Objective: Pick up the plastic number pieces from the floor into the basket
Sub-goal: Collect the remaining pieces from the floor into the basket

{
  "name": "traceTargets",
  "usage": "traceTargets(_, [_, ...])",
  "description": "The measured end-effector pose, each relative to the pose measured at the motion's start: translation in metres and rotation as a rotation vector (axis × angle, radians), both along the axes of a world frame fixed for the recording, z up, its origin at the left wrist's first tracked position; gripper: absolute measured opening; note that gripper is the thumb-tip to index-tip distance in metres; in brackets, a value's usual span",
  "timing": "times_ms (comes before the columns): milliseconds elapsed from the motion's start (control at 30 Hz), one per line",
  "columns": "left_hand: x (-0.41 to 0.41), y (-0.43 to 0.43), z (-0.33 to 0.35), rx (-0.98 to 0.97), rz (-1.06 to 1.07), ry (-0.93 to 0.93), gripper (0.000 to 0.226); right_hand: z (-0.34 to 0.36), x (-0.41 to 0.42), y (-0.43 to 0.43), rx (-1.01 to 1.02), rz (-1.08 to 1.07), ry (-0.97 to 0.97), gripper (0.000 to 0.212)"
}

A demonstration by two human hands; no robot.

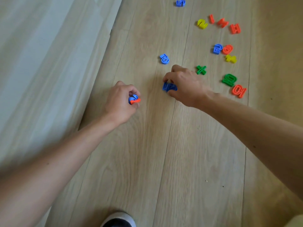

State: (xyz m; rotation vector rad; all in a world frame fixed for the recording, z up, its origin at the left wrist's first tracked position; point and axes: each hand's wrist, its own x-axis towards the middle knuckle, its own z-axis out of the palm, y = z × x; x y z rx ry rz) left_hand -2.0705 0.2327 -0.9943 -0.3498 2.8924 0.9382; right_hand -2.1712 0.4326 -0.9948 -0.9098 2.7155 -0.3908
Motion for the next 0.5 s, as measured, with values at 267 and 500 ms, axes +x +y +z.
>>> traceTargets(267, [-0.013,0.035,0.011,0.686,0.313,-0.145,0.017,0.006,-0.002,-0.001,-0.107,-0.026,-0.057,0.026])
traceTargets(500, [-0.032,0.059,0.031,1.214,0.683,-0.248,0.020,0.040,-0.001,0.007,-0.440,-0.216,-0.153,0.022])
